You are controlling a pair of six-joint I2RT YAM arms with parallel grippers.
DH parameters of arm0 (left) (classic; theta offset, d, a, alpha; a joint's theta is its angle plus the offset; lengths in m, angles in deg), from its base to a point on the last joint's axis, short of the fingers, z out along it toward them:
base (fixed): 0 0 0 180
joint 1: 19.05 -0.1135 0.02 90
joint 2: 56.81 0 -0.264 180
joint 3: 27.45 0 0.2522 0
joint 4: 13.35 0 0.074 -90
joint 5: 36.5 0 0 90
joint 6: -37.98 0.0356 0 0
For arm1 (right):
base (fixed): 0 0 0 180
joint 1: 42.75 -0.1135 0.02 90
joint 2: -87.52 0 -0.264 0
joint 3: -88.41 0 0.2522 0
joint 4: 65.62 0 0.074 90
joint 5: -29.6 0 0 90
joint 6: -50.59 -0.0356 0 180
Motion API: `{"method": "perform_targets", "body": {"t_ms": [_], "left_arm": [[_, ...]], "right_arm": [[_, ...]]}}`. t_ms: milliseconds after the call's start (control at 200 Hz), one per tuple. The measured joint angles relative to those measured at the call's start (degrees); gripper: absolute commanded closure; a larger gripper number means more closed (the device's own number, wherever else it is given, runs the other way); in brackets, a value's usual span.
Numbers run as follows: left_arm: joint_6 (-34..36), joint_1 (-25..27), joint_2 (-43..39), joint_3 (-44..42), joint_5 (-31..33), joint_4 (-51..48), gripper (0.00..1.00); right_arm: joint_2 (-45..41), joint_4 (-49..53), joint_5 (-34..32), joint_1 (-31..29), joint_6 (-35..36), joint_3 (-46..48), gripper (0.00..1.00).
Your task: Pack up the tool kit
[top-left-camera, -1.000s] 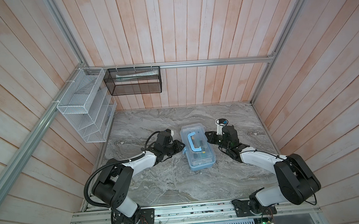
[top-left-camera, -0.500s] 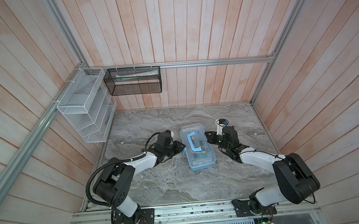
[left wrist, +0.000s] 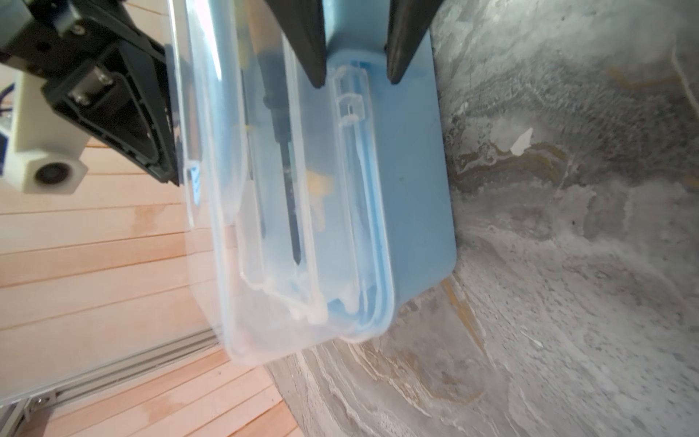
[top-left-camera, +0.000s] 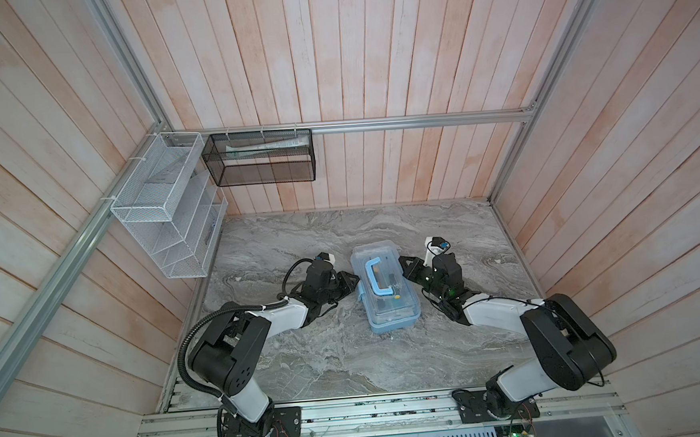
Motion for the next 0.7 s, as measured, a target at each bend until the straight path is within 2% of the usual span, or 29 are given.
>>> {"method": "perform_targets", "body": {"t_ms": [240,435,540,700], "left_arm": [[-6.3,2.3,1.2,-1.8,9.1,5.5,0.69],[-11.7,5.0,2.6,-3.8,16.3,11.5,0.69],[-14.7,6.4,3.1,-6.6,20.0,17.3,0.7],[-19.6,7.8,3.7,-12.3,25.4,27.6,0.69]], "right_arm": [[0.2,-12.2,-7.9,-4.5,-16.1,7.2,0.88],[2.3,-21.2,-12.8,-7.1,-25.0,11.0,0.88],[6.3,-28.5,-13.1,-7.4,-27.6,11.8,0.89],[15.5,-42.8,-10.1,-7.5,-30.5,11.8,0.91]]}}
